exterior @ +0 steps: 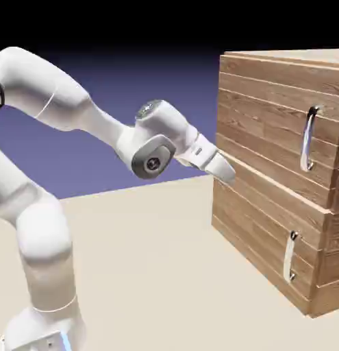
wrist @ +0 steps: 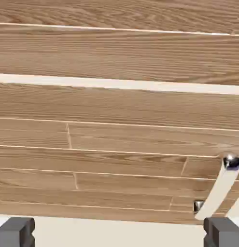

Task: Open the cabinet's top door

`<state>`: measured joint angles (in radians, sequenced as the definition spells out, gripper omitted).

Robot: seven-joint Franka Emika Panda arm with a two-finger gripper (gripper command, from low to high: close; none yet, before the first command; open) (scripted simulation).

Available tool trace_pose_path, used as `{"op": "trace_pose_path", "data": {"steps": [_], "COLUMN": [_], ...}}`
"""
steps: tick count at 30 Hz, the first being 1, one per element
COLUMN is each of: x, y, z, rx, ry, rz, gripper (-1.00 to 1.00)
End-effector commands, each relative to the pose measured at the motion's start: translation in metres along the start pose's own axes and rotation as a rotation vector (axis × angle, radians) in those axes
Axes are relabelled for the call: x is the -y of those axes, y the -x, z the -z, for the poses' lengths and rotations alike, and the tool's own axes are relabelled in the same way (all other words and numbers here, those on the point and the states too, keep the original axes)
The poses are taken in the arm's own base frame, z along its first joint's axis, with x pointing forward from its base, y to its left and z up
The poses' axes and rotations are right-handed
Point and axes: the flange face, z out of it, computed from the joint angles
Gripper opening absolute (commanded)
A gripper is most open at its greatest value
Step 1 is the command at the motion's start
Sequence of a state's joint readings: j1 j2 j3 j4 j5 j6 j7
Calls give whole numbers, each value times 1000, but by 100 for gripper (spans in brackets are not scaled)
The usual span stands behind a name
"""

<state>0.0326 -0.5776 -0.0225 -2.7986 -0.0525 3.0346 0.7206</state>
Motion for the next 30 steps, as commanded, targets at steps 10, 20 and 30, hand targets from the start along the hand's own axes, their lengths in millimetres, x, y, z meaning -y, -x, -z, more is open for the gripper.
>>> {"op": "trace_pose_path", "data": {"steps": [10, 20, 30], "x": [41, 57, 51], "y": [-24, -47, -72], "z": [42, 78, 98], "rx": [-117, -280, -458], "ry": [-82, -92, -19], "rz": [522, 1011, 1461], "gripper": [0, 0, 0]}}
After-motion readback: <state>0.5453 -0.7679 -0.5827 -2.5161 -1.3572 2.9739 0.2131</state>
